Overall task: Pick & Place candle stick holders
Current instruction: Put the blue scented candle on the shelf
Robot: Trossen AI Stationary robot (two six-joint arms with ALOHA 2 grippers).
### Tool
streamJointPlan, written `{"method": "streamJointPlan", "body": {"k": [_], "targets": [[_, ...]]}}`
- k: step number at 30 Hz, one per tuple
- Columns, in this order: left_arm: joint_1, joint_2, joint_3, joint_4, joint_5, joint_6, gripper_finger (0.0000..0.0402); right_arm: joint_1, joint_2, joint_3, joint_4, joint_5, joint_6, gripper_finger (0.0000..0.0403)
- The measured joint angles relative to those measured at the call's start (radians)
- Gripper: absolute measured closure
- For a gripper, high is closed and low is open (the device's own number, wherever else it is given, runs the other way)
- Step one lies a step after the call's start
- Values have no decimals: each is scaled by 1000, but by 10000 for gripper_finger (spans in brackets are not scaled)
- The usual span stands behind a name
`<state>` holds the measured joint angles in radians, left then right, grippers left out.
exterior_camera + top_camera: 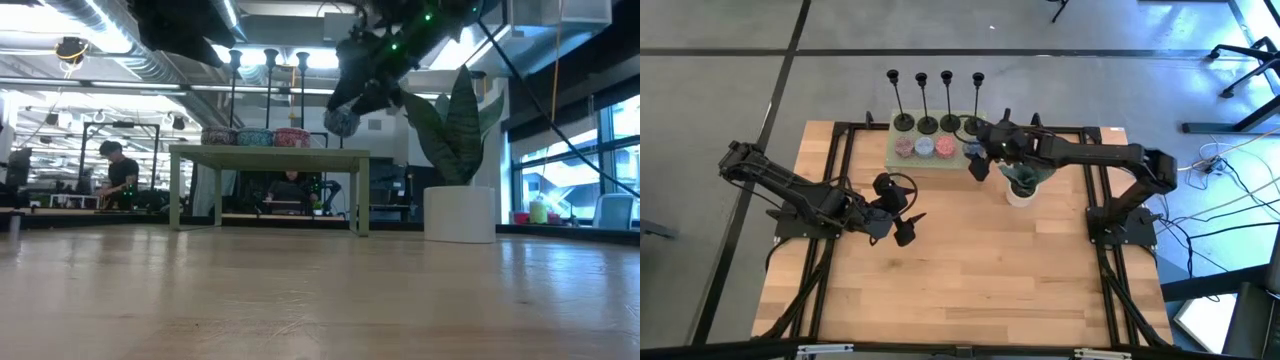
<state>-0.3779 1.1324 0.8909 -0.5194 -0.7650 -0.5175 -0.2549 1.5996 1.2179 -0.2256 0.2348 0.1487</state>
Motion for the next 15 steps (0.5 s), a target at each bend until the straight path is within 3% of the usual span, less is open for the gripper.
{"method": "streamJointPlan", "body": {"k": [15], "targets": [[0, 0, 0, 0, 0, -1, 66, -35, 54, 0, 2, -23, -57, 92]]}}
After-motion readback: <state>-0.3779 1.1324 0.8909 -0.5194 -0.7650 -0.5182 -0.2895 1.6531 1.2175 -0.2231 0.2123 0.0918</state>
